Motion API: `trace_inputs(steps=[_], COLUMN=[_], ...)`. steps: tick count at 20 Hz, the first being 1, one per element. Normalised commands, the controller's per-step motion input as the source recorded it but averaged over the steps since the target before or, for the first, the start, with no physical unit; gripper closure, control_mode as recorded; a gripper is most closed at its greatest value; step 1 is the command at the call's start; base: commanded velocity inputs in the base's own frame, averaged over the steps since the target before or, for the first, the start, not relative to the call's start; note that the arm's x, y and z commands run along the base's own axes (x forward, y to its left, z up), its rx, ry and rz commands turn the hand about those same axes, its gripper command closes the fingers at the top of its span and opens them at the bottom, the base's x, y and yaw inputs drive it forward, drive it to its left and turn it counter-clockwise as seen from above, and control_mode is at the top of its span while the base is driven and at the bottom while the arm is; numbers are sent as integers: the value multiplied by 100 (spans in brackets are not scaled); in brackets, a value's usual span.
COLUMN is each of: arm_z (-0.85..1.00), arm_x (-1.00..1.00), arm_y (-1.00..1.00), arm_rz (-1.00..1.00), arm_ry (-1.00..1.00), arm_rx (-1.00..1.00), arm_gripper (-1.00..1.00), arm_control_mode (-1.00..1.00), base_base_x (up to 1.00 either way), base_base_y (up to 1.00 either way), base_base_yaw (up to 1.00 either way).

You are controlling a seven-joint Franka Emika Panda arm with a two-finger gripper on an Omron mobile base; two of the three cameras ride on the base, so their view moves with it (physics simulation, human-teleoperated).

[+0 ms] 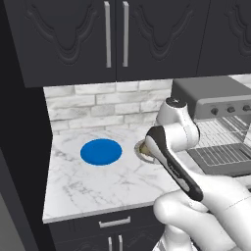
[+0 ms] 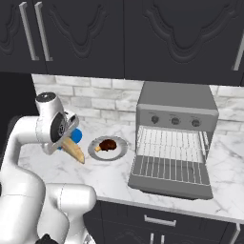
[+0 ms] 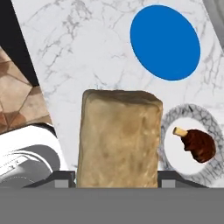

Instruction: Open the toaster oven door. Place the baguette on the bottom rack in the toaster oven and place the steak on the top rack.

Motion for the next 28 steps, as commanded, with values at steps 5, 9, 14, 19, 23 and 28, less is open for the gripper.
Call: trace_inputs(steps=[5, 9, 14, 19, 23, 28], arm_z=[5, 11, 4, 1, 3, 1], arm_x=[-17, -13, -2, 7, 7, 5], arm_y=[-59, -59, -54, -48, -50, -61], arm_rz=[22, 23, 13, 1, 0, 0], arm_ry=[-13, -10, 0, 1, 8, 8], arm_rx=[-2, 0, -2, -6, -11, -9], arm_gripper=[100, 100, 100, 100, 100, 100], arm_control_mode=[-100, -100, -100, -100, -100, -100], base_base_x=[0, 0, 0, 0, 0, 0], base_base_y=[0, 0, 0, 0, 0, 0], base_base_yaw=[0, 0, 0, 0, 0, 0])
